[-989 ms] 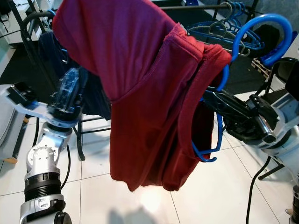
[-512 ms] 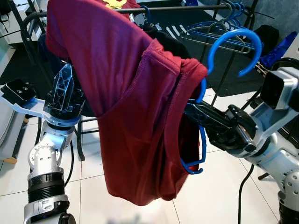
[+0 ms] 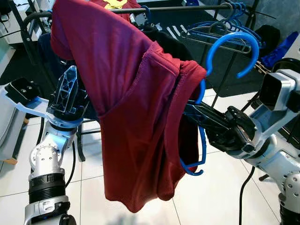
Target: Hang hanger
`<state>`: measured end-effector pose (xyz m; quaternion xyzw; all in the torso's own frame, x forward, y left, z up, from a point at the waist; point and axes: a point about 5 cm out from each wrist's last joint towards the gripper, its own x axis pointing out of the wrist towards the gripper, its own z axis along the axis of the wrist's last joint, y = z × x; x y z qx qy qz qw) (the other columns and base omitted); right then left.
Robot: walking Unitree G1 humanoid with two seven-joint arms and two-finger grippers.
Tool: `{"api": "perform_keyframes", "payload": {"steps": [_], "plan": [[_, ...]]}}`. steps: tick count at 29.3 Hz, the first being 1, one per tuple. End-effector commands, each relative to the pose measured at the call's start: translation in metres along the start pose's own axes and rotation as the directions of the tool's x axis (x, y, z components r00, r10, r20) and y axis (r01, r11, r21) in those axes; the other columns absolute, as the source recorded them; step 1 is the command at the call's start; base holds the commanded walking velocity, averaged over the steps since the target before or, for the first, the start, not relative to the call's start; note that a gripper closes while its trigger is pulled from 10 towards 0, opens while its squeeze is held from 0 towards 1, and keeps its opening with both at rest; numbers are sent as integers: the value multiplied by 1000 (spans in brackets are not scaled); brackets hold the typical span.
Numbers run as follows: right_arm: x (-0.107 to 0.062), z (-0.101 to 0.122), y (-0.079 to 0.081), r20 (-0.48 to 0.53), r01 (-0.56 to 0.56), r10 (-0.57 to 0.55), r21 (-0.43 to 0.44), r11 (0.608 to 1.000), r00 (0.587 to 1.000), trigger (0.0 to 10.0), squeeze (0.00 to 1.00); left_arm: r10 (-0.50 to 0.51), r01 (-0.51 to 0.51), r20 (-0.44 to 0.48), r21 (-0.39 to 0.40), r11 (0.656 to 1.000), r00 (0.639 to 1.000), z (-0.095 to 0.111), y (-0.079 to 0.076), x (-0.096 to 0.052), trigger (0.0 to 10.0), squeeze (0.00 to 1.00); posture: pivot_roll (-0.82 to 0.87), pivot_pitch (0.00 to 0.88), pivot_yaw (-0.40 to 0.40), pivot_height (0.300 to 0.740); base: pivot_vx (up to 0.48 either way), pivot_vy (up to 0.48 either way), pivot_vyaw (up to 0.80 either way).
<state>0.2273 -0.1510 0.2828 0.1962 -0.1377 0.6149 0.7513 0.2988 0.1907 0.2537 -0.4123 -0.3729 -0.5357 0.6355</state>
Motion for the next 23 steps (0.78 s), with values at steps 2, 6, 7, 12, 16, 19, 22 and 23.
{"api": "perform_keyframes", "payload": {"steps": [2,6,7,12,16,19,22,23], "plan": [[4,0,8,-6,-38,38,-16,999,999,0,0,-16,16,-16,13,1000,1000,2,-4,-1,9647,0,-56,166,29,740,0,0,0],[4,-1,8,-5,-37,37,-16,999,999,0,0,-16,16,-17,12,1000,1000,2,-4,-1,9647,0,-56,166,29,740,0,0,0],[4,-1,8,-5,-37,37,-16,999,999,0,0,-16,16,-17,12,1000,1000,2,-4,-1,9647,0,-56,166,29,740,0,0,0],[4,1,6,-11,-22,22,-26,999,1000,0,0,-17,18,-31,11,1000,999,0,-5,-1,0,0,-55,168,26,740,0,0,0],[5,1,4,-17,-11,10,-36,999,1000,0,0,7,-9,-110,-16,1000,994,-13,-5,0,0,0,-53,169,27,740,0,0,0],[5,1,3,-17,-8,7,-39,999,1000,0,0,16,-20,-141,-28,999,990,-18,-5,0,0,0,-54,169,27,740,0,0,0],[5,1,3,-17,-6,5,-40,999,1000,0,0,14,-18,-143,-32,999,990,-18,-4,0,0,0,-53,170,27,740,0,0,0],[5,1,3,-17,-6,5,-40,999,1000,0,0,14,-18,-143,-32,999,990,-18,-4,0,0,0,-53,170,27,740,0,0,0]]}}
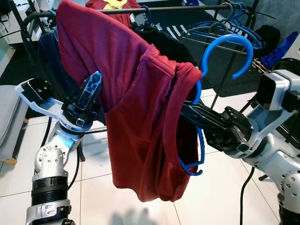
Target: Hang hanger
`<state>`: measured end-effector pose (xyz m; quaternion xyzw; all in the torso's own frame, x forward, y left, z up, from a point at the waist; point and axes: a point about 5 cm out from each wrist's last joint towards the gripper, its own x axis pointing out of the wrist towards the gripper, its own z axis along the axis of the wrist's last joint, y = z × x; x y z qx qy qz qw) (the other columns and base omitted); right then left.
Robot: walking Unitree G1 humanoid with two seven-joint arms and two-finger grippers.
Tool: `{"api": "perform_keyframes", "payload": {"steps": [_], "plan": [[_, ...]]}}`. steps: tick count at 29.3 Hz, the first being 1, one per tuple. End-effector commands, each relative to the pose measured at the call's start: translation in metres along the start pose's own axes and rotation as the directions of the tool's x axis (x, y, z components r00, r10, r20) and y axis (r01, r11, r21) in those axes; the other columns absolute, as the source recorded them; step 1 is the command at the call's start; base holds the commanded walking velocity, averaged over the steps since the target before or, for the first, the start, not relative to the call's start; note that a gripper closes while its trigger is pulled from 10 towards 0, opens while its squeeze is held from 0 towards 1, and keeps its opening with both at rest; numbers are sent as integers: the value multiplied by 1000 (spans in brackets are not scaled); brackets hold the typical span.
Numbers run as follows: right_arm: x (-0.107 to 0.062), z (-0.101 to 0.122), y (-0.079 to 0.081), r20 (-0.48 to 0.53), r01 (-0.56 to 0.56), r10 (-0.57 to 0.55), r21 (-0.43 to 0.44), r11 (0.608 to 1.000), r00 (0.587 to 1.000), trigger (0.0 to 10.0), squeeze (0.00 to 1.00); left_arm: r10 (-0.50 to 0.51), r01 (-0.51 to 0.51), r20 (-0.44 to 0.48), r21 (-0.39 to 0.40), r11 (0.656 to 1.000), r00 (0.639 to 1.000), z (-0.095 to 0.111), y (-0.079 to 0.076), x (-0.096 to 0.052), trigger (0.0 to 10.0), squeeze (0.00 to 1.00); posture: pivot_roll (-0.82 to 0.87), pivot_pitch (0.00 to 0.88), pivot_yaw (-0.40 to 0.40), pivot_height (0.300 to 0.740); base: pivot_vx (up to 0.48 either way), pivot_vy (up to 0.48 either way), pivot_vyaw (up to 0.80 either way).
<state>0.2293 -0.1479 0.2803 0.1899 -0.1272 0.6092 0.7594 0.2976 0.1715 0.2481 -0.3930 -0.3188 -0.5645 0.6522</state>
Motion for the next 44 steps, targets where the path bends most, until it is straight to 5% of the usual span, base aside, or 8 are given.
{"api": "perform_keyframes", "payload": {"steps": [1,15,21,35,37,39,42,44], "plan": [[3,5,5,7,-25,26,-39,999,1000,0,0,4,-4,-18,8,1000,1000,2,-2,-3,0,0,-53,170,27,740,0,0,0],[-2,4,1,-13,14,-14,-52,999,1000,0,0,53,-54,16,66,996,998,13,4,-4,0,0,-54,167,24,740,0,0,0],[-62,-27,-30,-358,327,-363,-159,931,860,0,0,288,-386,274,442,809,918,110,21,10,0,0,-59,167,21,740,0,0,0],[-77,-40,-35,-452,385,-435,-202,900,779,0,0,339,-373,172,576,728,925,111,21,15,0,0,-55,161,23,740,0,0,0],[-88,-48,-40,-518,416,-488,-257,872,703,0,0,498,-451,125,647,615,858,102,38,6,0,0,-57,164,22,740,0,0,0],[-112,-54,-55,-558,501,-624,-379,778,547,0,0,774,-478,57,815,329,630,86,65,-25,0,0,-57,168,26,740,0,0,0],[-121,-62,-55,-603,503,-628,-392,770,491,0,0,794,-514,66,794,326,605,81,69,-32,0,0,-54,174,31,740,0,0,0],[-121,-79,-36,-719,422,-481,-282,861,502,0,0,663,-525,27,637,565,748,65,58,-15,0,0,-49,175,27,740,0,0,0]]}}
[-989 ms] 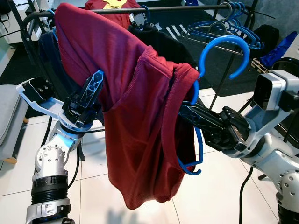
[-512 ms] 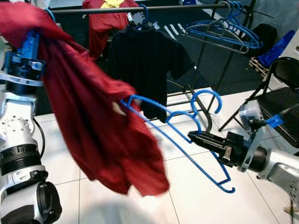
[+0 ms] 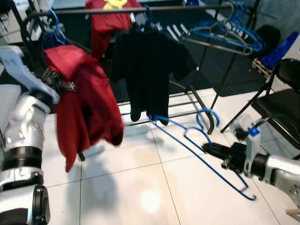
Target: Hang hanger
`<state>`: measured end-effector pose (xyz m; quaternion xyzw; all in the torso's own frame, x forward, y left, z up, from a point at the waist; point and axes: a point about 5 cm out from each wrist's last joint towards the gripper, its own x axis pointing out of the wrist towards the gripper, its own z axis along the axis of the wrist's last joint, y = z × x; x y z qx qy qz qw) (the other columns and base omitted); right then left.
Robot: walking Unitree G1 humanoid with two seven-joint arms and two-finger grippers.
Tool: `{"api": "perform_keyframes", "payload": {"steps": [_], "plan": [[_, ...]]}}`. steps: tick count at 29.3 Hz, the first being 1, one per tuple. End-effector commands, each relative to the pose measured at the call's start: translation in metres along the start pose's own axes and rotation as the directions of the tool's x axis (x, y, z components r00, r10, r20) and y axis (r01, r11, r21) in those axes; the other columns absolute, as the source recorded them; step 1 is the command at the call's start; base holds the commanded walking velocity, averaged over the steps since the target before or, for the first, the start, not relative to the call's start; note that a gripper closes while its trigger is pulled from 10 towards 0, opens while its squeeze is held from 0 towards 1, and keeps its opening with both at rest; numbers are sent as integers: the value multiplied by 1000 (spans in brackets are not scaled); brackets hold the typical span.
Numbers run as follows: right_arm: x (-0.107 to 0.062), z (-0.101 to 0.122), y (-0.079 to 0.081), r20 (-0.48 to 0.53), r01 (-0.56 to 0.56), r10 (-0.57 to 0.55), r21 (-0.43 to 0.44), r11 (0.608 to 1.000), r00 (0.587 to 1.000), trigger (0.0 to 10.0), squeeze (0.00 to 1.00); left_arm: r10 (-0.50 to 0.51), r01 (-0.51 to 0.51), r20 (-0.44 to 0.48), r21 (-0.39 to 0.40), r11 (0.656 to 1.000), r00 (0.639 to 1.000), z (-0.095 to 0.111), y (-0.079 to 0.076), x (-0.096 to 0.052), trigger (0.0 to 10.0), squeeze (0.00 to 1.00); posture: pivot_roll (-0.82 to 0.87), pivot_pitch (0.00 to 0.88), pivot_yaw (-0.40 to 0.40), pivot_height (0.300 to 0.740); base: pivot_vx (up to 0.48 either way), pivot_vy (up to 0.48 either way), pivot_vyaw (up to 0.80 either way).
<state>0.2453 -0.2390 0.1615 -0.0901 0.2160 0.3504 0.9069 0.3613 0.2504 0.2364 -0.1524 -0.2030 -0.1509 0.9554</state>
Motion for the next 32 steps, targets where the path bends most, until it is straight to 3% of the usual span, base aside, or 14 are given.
{"api": "perform_keyframes", "payload": {"steps": [1,2,3,5,7,10,13,16,23,26,27,28,31,32], "plan": [[4,-7,17,-48,-127,126,-4,992,991,0,0,-132,140,111,-69,988,985,17,-19,6,0,0,-49,175,27,740,0,0,0],[4,-11,28,-75,-210,209,-3,978,975,0,0,-222,246,173,-136,960,960,22,-33,6,0,0,-49,175,27,740,0,0,0],[4,-11,28,-75,-210,209,-3,978,975,0,0,-222,246,173,-136,960,960,22,-33,6,0,0,-49,175,27,740,0,0,0],[8,-10,32,-81,-231,227,-36,972,970,0,0,-512,565,277,-166,808,813,37,-79,0,0,0,-44,175,25,740,0,0,0],[12,-11,23,-103,-171,163,-75,982,981,0,0,-607,692,360,-188,697,709,49,-102,-4,0,0,-43,175,26,740,0,0,0],[12,-12,19,-123,-149,136,-97,984,983,0,0,-591,707,415,-220,672,692,55,-107,-3,0,0,-43,175,26,740,0,0,0],[15,-11,13,-112,-94,79,-140,986,991,0,0,-553,755,542,-275,595,633,71,-124,0,0,0,-44,176,29,740,0,0,0],[18,-14,7,-124,-41,20,-168,985,992,0,0,-547,768,569,-272,579,614,74,-135,2,0,0,-46,176,29,740,0,0,0],[20,-16,13,-124,-86,67,-157,984,990,0,0,-475,716,576,-311,625,665,76,-128,4,0,0,-44,177,30,740,0,0,0],[20,-13,19,-105,-137,121,-154,978,987,0,0,-295,473,467,-328,817,834,70,-101,19,0,0,-42,177,27,740,0,0,0],[20,-13,19,-105,-137,121,-154,978,987,0,0,-295,473,467,-328,817,834,70,-101,19,0,0,-42,177,27,740,0,0,0],[20,-11,18,-89,-127,114,-154,980,989,0,0,-224,358,393,-310,881,892,63,-92,25,0,0,-41,178,27,740,0,0,0],[20,-10,16,-76,-115,104,-155,981,992,0,0,-154,249,319,-284,926,935,55,-83,30,0,0,-42,175,26,740,0,0,0],[19,-8,13,-55,-91,83,-156,984,995,0,0,-58,102,214,-204,974,975,41,-70,33,275,0,-43,177,27,740,0,0,0]]}}
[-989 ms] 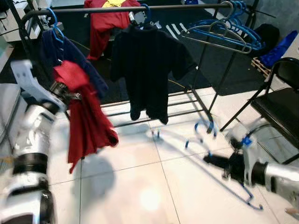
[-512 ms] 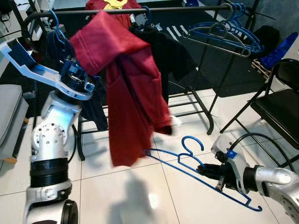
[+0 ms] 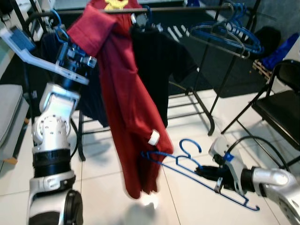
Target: Hang hanger
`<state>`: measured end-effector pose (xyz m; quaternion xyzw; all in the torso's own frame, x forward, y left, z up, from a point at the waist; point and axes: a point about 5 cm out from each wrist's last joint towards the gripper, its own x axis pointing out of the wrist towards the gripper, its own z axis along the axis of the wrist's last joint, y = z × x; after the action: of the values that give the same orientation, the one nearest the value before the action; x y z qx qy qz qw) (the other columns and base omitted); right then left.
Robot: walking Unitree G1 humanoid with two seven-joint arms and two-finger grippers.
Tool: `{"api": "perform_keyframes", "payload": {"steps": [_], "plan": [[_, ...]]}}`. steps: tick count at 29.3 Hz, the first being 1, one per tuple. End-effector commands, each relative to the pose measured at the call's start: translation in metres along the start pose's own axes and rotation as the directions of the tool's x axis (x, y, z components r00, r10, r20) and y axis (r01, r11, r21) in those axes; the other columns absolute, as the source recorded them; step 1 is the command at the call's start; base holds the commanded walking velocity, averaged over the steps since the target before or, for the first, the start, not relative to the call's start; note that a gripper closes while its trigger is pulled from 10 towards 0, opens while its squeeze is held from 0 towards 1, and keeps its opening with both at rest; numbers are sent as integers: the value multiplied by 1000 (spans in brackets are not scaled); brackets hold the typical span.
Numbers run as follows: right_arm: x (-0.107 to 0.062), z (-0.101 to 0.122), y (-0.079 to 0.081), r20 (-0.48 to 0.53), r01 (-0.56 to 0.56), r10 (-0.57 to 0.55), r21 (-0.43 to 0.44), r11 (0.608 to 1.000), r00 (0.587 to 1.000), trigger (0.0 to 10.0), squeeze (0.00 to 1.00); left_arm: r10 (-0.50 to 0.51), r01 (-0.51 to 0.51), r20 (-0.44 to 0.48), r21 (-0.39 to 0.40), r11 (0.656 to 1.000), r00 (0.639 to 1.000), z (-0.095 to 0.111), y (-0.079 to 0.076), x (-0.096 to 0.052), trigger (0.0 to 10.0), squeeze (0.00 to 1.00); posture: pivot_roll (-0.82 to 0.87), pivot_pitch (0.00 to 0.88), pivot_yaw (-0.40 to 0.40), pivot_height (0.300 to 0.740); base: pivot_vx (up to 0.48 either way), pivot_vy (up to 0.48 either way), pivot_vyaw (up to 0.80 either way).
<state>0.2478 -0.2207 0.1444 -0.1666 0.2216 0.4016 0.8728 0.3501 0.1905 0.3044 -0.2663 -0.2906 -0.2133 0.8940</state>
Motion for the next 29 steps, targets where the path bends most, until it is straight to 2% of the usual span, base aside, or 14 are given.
{"api": "perform_keyframes", "payload": {"steps": [1,2,3,4,6,7,8,9,12,18,19,20,22,29], "plan": [[-1,2,-4,45,31,-31,14,999,998,0,0,176,-148,-112,220,964,978,-16,24,-9,1333,0,-46,176,28,740,0,0,0],[-1,3,-7,73,61,-63,28,998,995,0,0,289,-188,-205,406,895,935,-32,41,-23,784,0,-46,176,31,740,0,0,0],[-1,3,-7,73,61,-63,28,998,995,0,0,289,-188,-205,406,895,935,-32,41,-23,784,0,-46,176,31,740,0,0,0],[1,2,-9,90,83,-87,46,996,992,0,0,366,-205,-252,496,844,896,-43,53,-37,0,0,-47,177,34,740,0,0,0],[1,2,-9,90,83,-87,46,996,992,0,0,366,-205,-252,496,844,896,-43,53,-37,0,0,-47,177,34,740,0,0,0],[3,0,-10,94,102,-106,56,993,990,0,0,421,-217,-283,545,810,862,-51,59,-48,1216,0,-45,176,34,740,0,0,0],[3,0,-10,94,102,-106,56,993,990,0,0,421,-217,-283,545,810,862,-51,59,-48,1216,0,-45,176,34,740,0,0,0],[6,-3,-13,95,138,-144,63,988,985,706,0,461,-230,-311,561,795,832,-60,64,-60,3020,0,-45,177,35,740,0,0,0],[9,-6,-18,101,206,-213,69,976,972,706,0,513,-263,-338,569,779,789,-69,70,-73,3020,0,-45,177,35,740,0,0,0],[10,-6,-19,105,225,-232,70,972,967,706,0,530,-275,-336,577,769,779,-72,72,-75,3020,0,-45,177,35,740,0,0,0],[12,-7,-22,109,255,-262,73,964,959,10000,0,563,-307,-357,566,765,745,-78,76,-82,4275,0,-41,177,32,740,0,0,0],[12,-7,-22,109,255,-262,73,964,959,10000,0,563,-307,-357,566,765,745,-78,76,-82,4275,0,-41,177,32,740,0,0,0],[15,-9,-25,113,291,-298,77,954,948,10000,0,602,-347,-385,553,758,700,-85,81,-90,4275,0,-41,177,32,740,0,0,0],[16,-10,-26,118,302,-309,78,950,944,10000,0,617,-353,-381,567,744,689,-88,82,-92,4275,0,-41,177,32,740,0,0,0]]}}
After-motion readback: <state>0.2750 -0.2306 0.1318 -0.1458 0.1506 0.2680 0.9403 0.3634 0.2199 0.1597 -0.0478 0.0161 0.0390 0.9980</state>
